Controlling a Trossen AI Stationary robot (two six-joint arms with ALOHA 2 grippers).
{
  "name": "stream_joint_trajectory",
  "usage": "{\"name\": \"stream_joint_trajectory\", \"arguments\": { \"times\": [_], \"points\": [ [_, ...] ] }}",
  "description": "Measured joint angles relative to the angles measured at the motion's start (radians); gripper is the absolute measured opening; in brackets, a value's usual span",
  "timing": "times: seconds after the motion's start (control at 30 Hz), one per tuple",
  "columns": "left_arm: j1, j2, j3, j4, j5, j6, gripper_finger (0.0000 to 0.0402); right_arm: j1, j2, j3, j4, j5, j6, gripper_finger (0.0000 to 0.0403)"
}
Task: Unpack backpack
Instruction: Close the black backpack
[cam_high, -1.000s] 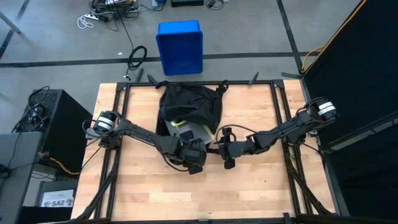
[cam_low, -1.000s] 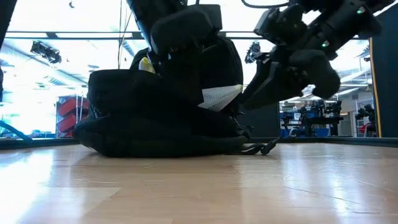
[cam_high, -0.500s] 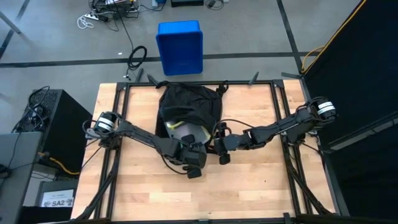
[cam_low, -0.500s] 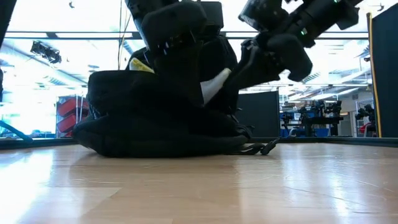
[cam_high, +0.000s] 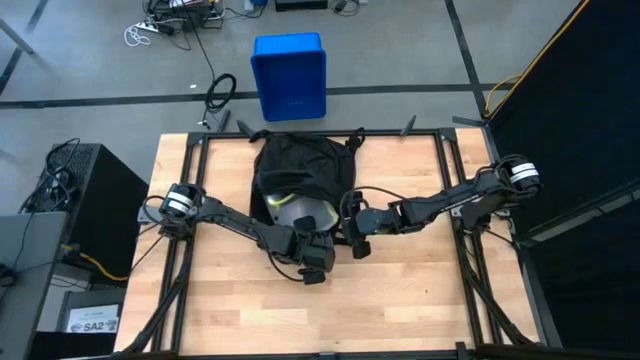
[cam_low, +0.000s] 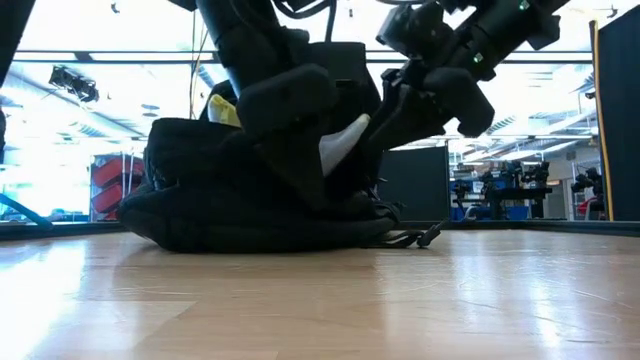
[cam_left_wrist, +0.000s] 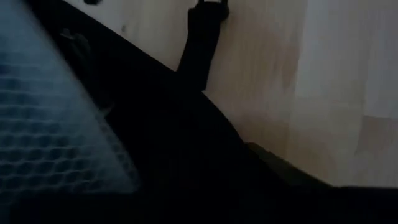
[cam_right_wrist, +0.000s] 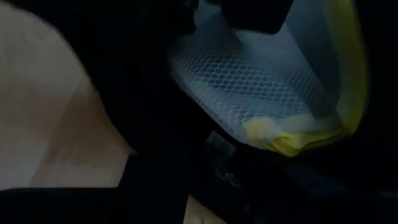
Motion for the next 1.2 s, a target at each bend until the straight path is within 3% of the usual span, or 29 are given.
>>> {"name": "stream_joint_trajectory", "arguments": {
  "times": [0.07, 0.2, 0.4, 0.77, 1.0, 1.2],
  "points": [
    [0.000, 0.000, 0.000, 0.015, 0.004, 0.017, 0.0021, -0.005, 0.000, 0.000, -0.012, -0.011, -0.005, 0.0131],
    [-0.001, 0.000, 0.000, 0.072, 0.026, 0.060, 0.0004, -0.006, 0.000, 0.000, -0.016, -0.023, -0.012, 0.0131],
    [-0.027, 0.000, 0.000, 0.210, 0.122, 0.143, 0.0001, 0.005, 0.000, 0.000, -0.044, -0.081, -0.046, 0.0137],
    [-0.078, 0.000, 0.017, 0.227, 0.167, 0.168, 0.0000, 0.078, 0.064, 0.012, -0.058, -0.111, -0.081, 0.0139],
    [-0.099, 0.000, 0.055, 0.220, 0.190, 0.185, 0.0001, 0.098, 0.202, 0.159, -0.087, -0.090, -0.042, 0.0137],
    [-0.130, 0.000, 0.056, 0.210, 0.200, 0.181, 0.0001, 0.068, 0.215, 0.239, -0.085, -0.103, -0.024, 0.0121]
  ]
}}
